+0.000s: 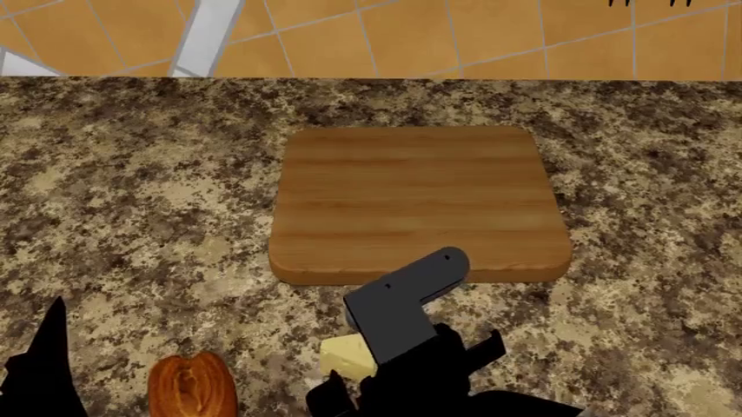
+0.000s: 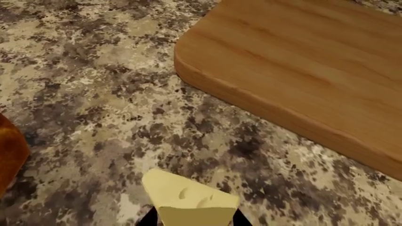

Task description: Place the bread and cheese on the cutting board.

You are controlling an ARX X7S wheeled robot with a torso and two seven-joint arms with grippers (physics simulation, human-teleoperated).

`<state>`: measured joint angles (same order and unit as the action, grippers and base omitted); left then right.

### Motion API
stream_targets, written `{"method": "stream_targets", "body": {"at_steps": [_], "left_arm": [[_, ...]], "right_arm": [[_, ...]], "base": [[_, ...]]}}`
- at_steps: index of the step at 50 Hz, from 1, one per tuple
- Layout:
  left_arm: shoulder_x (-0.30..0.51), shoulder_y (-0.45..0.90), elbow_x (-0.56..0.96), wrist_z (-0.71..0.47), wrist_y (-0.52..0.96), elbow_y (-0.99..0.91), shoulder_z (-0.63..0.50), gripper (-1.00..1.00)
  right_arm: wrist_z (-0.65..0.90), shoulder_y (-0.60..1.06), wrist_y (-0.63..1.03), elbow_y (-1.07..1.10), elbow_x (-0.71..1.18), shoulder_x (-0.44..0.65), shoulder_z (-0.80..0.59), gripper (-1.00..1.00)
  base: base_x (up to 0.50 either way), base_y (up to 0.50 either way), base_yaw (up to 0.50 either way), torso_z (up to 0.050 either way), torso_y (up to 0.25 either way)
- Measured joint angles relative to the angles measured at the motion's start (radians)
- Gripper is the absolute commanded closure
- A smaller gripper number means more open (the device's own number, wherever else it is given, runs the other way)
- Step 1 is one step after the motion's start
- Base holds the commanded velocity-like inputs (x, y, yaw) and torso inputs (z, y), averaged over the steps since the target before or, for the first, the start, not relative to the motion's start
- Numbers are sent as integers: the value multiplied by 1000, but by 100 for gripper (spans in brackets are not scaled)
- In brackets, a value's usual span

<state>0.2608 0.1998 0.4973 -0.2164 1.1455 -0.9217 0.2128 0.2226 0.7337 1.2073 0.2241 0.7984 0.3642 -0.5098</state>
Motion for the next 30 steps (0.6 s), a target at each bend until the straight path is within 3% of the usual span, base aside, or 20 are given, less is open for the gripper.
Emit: {"method": "stream_targets", "body": {"at_steps": [18,30], "left_arm": [[6,6,24,-15,15,-8,9,-100],[11,10,44,-20,22,-9,30,-100]], "right_arm": [[58,116,98,-25,69,-11,96,100],[-31,377,56,-330,-1,-31,57,100]], "base": [[0,0,0,0,0],[0,0,0,0,0]]}}
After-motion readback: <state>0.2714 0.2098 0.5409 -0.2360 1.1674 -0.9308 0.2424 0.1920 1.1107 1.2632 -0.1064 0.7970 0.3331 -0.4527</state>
